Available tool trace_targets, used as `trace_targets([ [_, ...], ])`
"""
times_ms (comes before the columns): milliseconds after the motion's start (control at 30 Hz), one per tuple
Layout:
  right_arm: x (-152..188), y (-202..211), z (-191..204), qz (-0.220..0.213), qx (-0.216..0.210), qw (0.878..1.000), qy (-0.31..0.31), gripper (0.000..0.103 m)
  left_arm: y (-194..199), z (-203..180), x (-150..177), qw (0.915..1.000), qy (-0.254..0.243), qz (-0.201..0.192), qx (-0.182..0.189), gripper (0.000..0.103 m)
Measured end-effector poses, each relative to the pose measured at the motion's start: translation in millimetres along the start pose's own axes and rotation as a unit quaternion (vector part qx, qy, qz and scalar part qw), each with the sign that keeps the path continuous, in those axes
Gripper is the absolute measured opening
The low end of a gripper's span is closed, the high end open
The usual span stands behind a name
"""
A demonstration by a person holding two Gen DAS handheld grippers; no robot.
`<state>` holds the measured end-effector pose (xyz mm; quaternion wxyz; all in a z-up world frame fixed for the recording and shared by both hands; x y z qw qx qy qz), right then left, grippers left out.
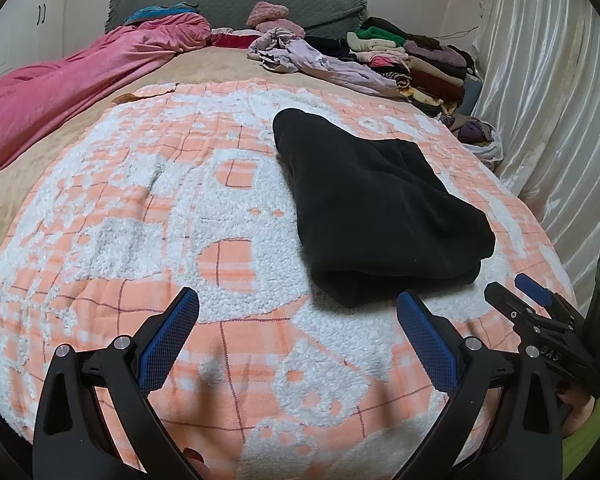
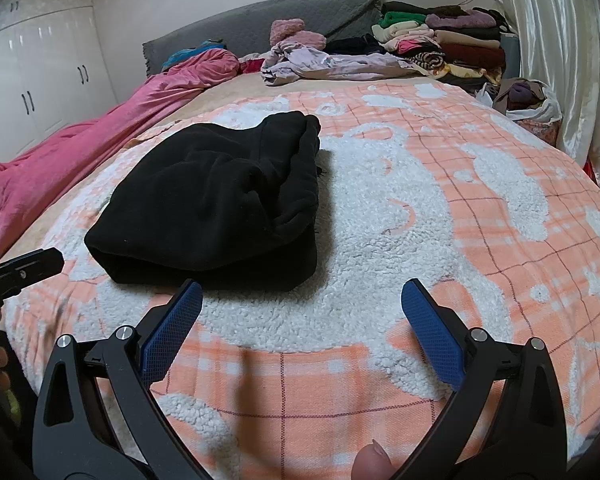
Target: Fold small clothes
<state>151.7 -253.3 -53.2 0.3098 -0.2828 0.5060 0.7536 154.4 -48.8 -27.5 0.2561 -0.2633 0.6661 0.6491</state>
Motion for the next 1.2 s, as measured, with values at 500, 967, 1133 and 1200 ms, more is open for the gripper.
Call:
trace_targets([
  [500,6.0,7.5,-9.7,0.0,0.011,1.0,0.0,0.094,-0.3,0.4,0.7,0.9998,-0.018,0.0,-0.011,0.099],
  [967,2.9,83.7,-25.6,-0.051,0.042,0.997,-0.028,0.094,1.1,43.8,-3.2,0.9997,0.015,0.017,0.004,0.099],
  [1133,17.1,164.8,-76.9,-0.095,0.142,0.982,-0.077,0.094,-11.8,142.1,-19.1,0.998,0.045,0.02,-0.041,0.099],
  [1200,37.7,210.4,-120.6,-0.107,0.209,0.965,-0.118,0.094,-17.2,200.0,-26.2,0.9932,0.063,0.015,-0.097,0.099],
])
Point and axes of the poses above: each gripper's, at about its wrist camera, not at the fingertips, and y roughly against the way its jaws point, z to its left, x to its underside, the point moved 6 cm from there along -y, roughly the way its jaws point, and after that the axes turned 13 degrees about -x, right-handed, at the moved point
